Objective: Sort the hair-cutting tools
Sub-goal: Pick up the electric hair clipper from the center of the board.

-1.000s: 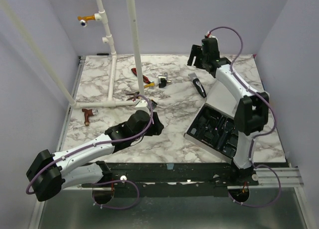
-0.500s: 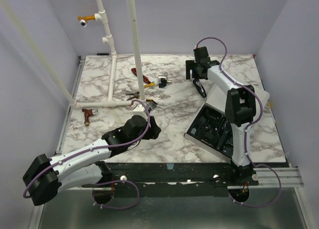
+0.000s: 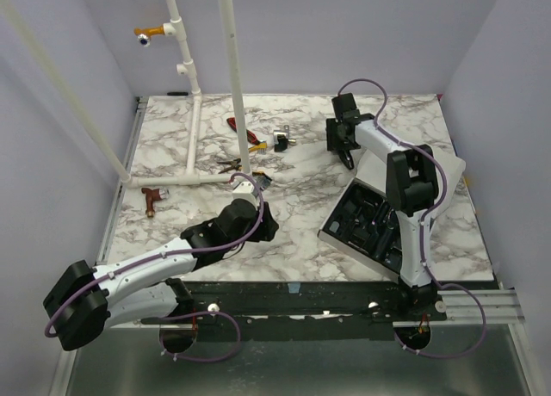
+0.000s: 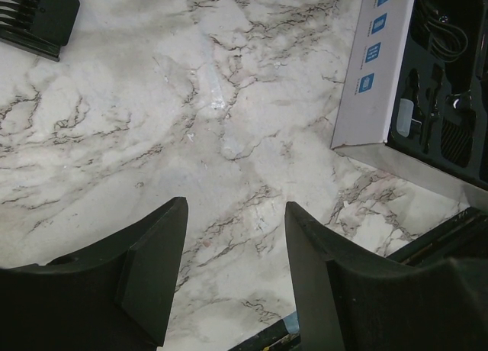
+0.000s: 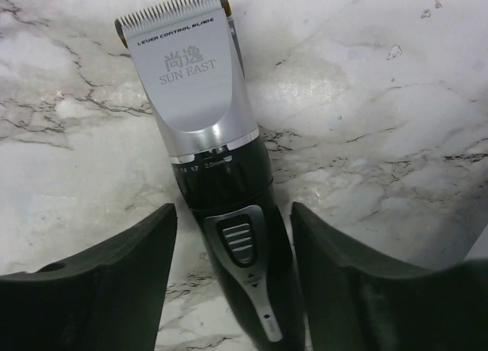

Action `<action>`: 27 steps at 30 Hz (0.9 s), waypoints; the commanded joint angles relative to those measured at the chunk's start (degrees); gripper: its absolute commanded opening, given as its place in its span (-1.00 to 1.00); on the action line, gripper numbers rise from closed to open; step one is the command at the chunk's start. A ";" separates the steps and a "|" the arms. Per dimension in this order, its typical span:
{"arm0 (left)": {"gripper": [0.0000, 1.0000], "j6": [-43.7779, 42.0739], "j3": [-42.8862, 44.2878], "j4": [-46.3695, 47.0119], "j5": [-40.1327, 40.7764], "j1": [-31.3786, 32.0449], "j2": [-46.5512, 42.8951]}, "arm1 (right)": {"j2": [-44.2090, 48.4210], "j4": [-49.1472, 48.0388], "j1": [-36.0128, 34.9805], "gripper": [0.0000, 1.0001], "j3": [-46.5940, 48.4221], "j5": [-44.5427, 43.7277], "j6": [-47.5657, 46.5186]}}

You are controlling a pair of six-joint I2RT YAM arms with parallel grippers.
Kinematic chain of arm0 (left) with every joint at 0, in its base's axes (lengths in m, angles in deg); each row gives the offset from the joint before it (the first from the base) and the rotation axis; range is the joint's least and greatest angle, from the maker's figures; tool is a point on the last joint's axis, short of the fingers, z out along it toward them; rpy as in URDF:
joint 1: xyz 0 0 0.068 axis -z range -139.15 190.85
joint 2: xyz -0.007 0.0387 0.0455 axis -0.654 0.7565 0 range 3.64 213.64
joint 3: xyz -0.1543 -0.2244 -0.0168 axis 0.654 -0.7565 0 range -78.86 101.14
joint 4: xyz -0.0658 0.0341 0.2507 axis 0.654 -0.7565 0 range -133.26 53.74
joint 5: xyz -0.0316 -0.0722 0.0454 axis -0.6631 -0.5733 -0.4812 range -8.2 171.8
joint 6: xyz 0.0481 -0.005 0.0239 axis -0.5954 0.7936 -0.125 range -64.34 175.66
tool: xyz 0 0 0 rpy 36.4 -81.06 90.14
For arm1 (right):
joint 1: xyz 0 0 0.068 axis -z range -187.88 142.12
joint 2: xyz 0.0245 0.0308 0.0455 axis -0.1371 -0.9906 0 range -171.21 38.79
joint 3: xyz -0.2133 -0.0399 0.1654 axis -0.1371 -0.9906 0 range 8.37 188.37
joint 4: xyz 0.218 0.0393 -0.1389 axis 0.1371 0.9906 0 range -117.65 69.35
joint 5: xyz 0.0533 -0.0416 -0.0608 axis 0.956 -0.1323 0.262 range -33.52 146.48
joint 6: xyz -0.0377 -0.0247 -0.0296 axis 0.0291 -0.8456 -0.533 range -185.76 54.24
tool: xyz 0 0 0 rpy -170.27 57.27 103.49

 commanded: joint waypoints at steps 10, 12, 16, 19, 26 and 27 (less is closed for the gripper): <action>0.09 -0.41 2.43 1.17 -0.15 0.31 2.56 | 7.52 -7.31 0.30 -0.49 -11.41 -1.67 3.90; 0.09 -0.37 2.93 0.95 0.07 0.31 2.73 | 11.25 -10.75 0.26 -0.53 -12.92 0.47 4.47; 0.09 -0.42 5.23 -0.22 0.56 0.31 3.76 | 20.19 -18.52 0.21 -0.98 -16.38 3.47 7.99; 0.09 -1.00 7.79 -1.30 0.64 0.32 5.15 | 26.39 -20.82 0.13 -0.99 -18.44 5.43 11.98; 0.08 -6.96 18.23 -5.73 -2.75 -1.21 14.11 | 48.85 -26.62 -1.59 -0.99 -35.43 1.87 23.51; 0.08 -8.16 19.63 -5.50 -3.91 -1.27 16.11 | 52.51 -26.39 -1.99 -0.99 -38.01 0.56 25.03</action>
